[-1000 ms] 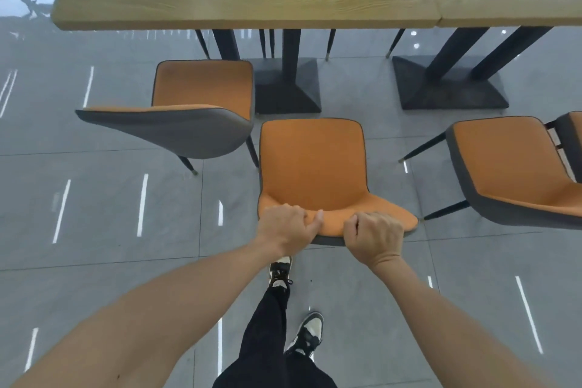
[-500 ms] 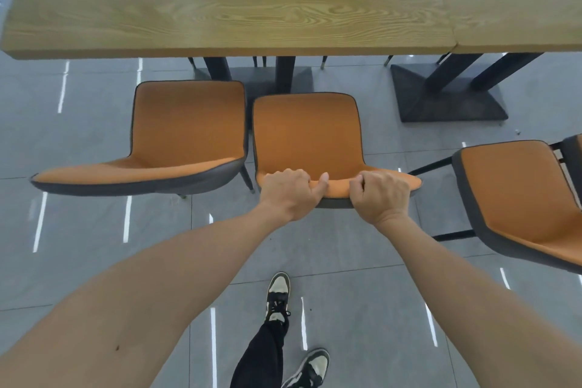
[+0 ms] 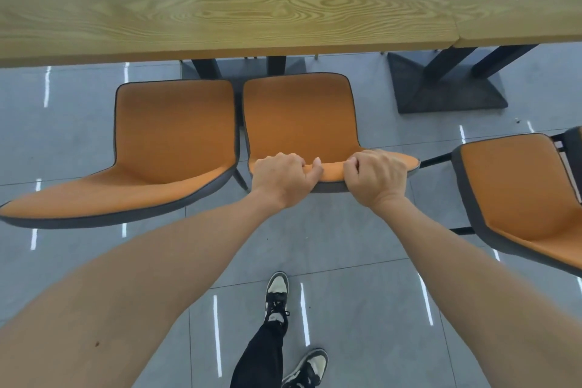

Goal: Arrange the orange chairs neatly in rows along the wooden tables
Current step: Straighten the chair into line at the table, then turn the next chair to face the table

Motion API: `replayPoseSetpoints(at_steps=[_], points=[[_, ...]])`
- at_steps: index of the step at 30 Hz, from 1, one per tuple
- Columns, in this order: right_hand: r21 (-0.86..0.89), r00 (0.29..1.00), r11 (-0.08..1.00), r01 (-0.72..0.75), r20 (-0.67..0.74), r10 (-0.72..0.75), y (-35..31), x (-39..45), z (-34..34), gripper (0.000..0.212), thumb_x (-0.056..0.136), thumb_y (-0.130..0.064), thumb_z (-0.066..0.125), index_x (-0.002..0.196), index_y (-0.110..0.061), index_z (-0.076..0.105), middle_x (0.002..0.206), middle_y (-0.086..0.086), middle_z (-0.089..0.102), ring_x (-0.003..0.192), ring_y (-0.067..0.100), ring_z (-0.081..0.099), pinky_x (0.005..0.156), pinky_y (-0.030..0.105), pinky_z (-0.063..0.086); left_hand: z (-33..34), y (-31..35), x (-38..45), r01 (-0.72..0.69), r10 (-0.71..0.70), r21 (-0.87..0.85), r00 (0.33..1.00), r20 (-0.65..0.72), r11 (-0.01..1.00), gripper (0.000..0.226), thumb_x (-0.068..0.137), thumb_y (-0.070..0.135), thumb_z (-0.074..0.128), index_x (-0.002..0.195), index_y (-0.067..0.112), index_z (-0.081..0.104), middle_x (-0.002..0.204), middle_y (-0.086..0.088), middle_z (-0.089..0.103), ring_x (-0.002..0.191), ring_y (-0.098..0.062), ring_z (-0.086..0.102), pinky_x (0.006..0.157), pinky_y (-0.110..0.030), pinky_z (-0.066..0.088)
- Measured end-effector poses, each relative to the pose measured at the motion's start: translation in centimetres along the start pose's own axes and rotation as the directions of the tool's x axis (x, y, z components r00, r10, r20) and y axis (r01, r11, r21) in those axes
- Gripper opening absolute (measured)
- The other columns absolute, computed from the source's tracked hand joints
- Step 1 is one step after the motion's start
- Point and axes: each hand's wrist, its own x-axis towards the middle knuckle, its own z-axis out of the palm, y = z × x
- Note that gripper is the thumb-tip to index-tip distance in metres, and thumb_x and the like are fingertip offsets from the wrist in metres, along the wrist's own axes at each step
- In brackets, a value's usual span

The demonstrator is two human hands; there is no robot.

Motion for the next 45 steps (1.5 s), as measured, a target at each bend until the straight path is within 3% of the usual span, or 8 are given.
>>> replayPoseSetpoints(at_steps=[6, 9, 13, 19, 22, 26, 41, 45], points=[[0.038, 0.980, 0.999, 0.028, 0.194, -0.035, 0.1, 0.0, -1.8, 0.049, 0.089, -0.044, 0.029, 0.082, -0.027, 0.074, 0.087, -0.007, 0.071, 0.085, 0.018, 0.058, 0.076, 0.037, 0.048, -0.1, 0.4, -0.3, 0.031, -0.030, -0.021, 0.998, 0.056, 0.999, 0.069, 0.091, 0.060, 0.019, 0.063, 0.019, 0.067, 0.054, 0.002, 0.059, 0.057, -0.021, 0.058, 0.061, -0.035, 0.040], [0.129, 0.961, 0.990, 0.062, 0.261, -0.095, 0.7, -0.6, -2.8, 0.049, 0.095, -0.049, 0.032, 0.109, -0.026, 0.074, 0.118, -0.006, 0.070, 0.110, 0.020, 0.057, 0.100, 0.039, 0.040, -0.1, 0.8, -0.5, 0.067, -0.063, -0.031, 0.992, 0.113, 0.997, 0.064, 0.092, 0.056, 0.018, 0.076, 0.022, 0.069, 0.069, 0.002, 0.066, 0.071, -0.025, 0.061, 0.074, -0.039, 0.047], [0.209, 0.980, 0.973, 0.102, 0.148, -0.134, 3.0, -3.3, -3.5, 0.045, 0.102, -0.045, 0.041, 0.126, -0.017, 0.066, 0.133, 0.003, 0.064, 0.127, 0.022, 0.050, 0.112, 0.037, 0.027, -0.4, 2.9, -0.9, 0.028, -0.032, 0.032, 0.991, 0.129, 0.999, 0.056, 0.104, 0.046, 0.017, 0.081, 0.015, 0.057, 0.081, -0.005, 0.067, 0.078, -0.033, 0.063, 0.082, -0.045, 0.046], [0.144, 0.960, 0.976, 0.164, 0.204, -0.192, 11.4, -8.0, -5.8, 0.054, 0.103, -0.044, 0.040, 0.152, -0.022, 0.037, 0.160, 0.004, 0.034, 0.148, 0.024, 0.028, 0.121, 0.051, 0.020, 0.7, 14.7, -1.3, -0.056, 0.044, 0.095, 0.991, 0.128, 0.994, 0.072, 0.100, 0.068, 0.021, 0.124, 0.012, 0.059, 0.124, -0.017, 0.065, 0.113, -0.041, 0.060, 0.100, -0.054, 0.042], [0.072, 0.969, 0.996, 0.043, 0.241, -0.059, 18.9, -10.7, -7.6, 0.056, 0.103, -0.048, 0.037, 0.152, -0.021, 0.038, 0.163, 0.009, 0.028, 0.150, 0.027, 0.024, 0.122, 0.054, 0.015, 1.9, 22.0, -1.1, -0.099, 0.082, 0.112, 0.985, 0.149, 0.989, 0.078, 0.099, 0.070, 0.020, 0.150, 0.014, 0.042, 0.147, -0.022, 0.049, 0.136, -0.045, 0.041, 0.115, -0.061, 0.026], [0.016, 0.967, 0.993, -0.117, 0.229, 0.111, 31.4, -15.2, -10.4, 0.057, 0.101, -0.052, 0.032, 0.151, -0.024, 0.037, 0.164, 0.009, 0.024, 0.151, 0.030, 0.020, 0.122, 0.056, 0.013, 3.5, 32.8, -1.8, -0.221, 0.215, 0.009, 0.957, 0.194, 0.975, 0.076, 0.103, 0.065, 0.023, 0.159, 0.016, 0.028, 0.165, -0.018, 0.028, 0.153, -0.041, 0.019, 0.123, -0.061, 0.010], [0.036, 0.970, 0.974, -0.223, 0.102, 0.219, 67.8, -27.7, -15.4, 0.056, 0.100, -0.047, 0.040, 0.149, -0.019, 0.043, 0.161, 0.014, 0.030, 0.148, 0.035, 0.025, 0.119, 0.058, 0.018, 16.3, 72.4, -11.1, -0.284, 0.292, -0.070, 0.935, 0.201, 0.956, 0.074, 0.103, 0.066, 0.025, 0.155, 0.015, 0.037, 0.162, -0.016, 0.036, 0.151, -0.036, 0.028, 0.122, -0.056, 0.022], [0.039, 0.964, 0.969, -0.243, 0.121, 0.237, 73.4, -28.8, -13.6, 0.051, 0.101, -0.040, 0.041, 0.145, -0.015, 0.045, 0.156, 0.017, 0.036, 0.144, 0.035, 0.031, 0.116, 0.056, 0.025, 19.7, 77.4, -11.0, -0.250, 0.274, -0.122, 0.925, 0.263, 0.960, 0.070, 0.102, 0.068, 0.020, 0.127, 0.016, 0.060, 0.131, -0.012, 0.061, 0.126, -0.035, 0.055, 0.103, -0.051, 0.041]])
